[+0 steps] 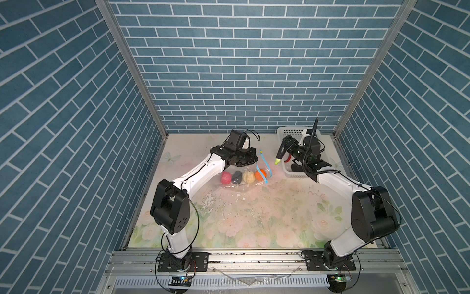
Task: Place the food in the zip-top bag and seal the zipper
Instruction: 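Lift the eggplant with the right gripper and carry it toward the bag, then lower the eggplant into the bag mouth beside the left gripper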
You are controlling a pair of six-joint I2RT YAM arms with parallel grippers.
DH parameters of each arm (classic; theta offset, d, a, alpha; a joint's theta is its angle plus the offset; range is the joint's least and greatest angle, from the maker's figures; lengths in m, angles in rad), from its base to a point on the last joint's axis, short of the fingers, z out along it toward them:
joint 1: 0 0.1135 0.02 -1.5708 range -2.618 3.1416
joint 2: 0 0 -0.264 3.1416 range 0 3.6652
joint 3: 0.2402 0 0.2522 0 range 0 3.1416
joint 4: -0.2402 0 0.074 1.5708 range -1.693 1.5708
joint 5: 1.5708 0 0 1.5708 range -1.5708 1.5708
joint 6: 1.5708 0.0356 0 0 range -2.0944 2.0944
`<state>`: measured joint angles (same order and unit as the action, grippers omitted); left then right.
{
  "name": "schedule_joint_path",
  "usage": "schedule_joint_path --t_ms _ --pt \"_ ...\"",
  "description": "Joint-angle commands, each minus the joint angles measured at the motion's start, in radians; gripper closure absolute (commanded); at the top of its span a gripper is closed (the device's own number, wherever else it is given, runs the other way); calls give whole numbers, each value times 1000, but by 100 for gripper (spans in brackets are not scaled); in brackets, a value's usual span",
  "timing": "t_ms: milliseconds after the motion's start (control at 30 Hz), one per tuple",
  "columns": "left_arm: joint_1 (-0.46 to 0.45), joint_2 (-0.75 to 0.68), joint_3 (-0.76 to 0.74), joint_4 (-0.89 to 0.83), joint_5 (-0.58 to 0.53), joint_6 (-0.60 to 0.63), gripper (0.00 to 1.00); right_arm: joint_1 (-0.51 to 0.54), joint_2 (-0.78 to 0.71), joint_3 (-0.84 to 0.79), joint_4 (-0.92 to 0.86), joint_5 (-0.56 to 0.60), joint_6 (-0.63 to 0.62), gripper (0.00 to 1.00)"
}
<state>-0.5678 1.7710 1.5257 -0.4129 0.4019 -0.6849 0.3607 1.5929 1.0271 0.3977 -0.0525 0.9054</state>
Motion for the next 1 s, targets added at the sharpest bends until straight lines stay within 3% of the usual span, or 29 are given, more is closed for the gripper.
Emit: schedule_joint_path --t_ms 0,433,967 --pt "5 -21 31 -2 -13 2 100 30 -52 -51 109 67 89 68" --pt "6 -9 41 10 -4 -4 100 125 -73 -117 120 66 219 68" --pt "6 -35 29 5 -12 -4 100 219 52 -137 210 76 348 65"
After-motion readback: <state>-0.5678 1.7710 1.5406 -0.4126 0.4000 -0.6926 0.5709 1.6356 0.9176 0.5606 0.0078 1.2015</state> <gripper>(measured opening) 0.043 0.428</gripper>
